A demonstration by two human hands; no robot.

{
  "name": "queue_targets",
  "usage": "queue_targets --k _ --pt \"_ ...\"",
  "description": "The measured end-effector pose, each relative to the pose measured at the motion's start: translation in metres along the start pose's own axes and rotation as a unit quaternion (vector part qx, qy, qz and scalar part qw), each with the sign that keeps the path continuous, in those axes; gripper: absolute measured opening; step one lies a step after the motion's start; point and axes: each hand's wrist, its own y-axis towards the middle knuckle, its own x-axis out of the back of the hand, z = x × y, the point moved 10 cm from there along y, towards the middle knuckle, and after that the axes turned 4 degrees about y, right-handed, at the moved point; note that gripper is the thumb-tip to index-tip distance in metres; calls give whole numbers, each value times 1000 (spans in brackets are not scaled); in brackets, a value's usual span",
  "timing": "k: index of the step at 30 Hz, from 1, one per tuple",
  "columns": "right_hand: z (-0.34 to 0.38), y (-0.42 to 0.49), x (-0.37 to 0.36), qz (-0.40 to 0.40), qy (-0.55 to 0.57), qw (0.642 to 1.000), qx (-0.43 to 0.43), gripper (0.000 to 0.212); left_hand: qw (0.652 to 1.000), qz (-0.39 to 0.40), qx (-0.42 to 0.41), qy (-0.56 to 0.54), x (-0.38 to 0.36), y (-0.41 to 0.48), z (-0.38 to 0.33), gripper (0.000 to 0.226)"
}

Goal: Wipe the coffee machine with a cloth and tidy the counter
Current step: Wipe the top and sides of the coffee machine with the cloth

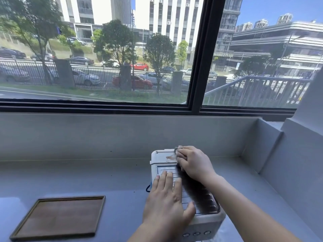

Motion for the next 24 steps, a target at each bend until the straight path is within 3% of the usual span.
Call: queue_targets --k 2,4,9,14,16,20,24 --pt "16 -9 -12 37 57 996 56 25 1000 0 -2 6 0 1 -1 87" --pt "16 -7 -14 45 45 996 68 25 1000 -4 0 7 0 3 0 86" --pt "-17 18 3 0 -26 998 -57 21 1000 -11 -1 1 1 1 1 82" --pt "25 9 -23 108 55 991 49 24 1000 -12 -2 -3 2 1 1 91" --pt "10 6 -10 85 40 995 41 23 1000 -10 -3 -9 2 1 2 91" --pt "-29 -6 30 -56 8 998 -42 21 1000 -21 -1 -21 1 2 3 87" --pt "-9 -12 14 -2 5 1000 6 15 1000 -16 -5 -16 1 1 2 91"
